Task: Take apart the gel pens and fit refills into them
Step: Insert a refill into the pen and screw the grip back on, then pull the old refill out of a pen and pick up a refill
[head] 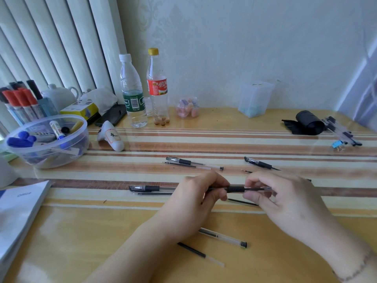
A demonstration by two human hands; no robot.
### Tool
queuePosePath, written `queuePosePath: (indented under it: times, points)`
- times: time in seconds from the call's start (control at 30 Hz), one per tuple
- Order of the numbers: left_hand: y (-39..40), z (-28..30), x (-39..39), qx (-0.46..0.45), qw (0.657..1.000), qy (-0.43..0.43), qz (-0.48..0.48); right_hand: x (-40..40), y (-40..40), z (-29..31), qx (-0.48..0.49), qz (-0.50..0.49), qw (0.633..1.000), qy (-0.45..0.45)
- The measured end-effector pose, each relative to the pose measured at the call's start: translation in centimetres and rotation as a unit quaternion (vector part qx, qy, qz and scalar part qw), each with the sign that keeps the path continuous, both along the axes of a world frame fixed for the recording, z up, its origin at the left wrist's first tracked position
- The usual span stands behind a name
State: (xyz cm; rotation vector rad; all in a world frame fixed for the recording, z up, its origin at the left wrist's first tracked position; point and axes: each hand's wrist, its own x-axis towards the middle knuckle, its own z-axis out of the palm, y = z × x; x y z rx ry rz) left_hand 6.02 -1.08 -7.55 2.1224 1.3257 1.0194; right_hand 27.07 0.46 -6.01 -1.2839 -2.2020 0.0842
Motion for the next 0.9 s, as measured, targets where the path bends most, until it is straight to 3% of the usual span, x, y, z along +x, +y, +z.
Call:
queuePosePath:
  times: [0.2, 0.37, 0.7, 0.9]
  points:
    - [0.0, -0.2, -0.1, 0.040, 0.999, -0.013, -0.006, -0.5, 0.0, -0.6, 0.050, 0.020, 0.998, 0.016]
    - [-0.2, -0.1, 0.2, 0.053, 0.999, -0.013, -0.004, -0.6, -0.1, -0.7, 0.030, 0.022, 0.999, 0.038]
    - [0.5, -0.5, -0.6, 0.097, 0.984, 0.055, 0.136, 0.8, 1.7, -1.7, -0.110, -0.035, 0.992, -0.047]
    - [1.1, -0.4, -1.6, 0.065, 0.979, 0.010, 0.191, 1.4, 2.0, -1.3, -0.181, -0.027, 0.982, -0.037]
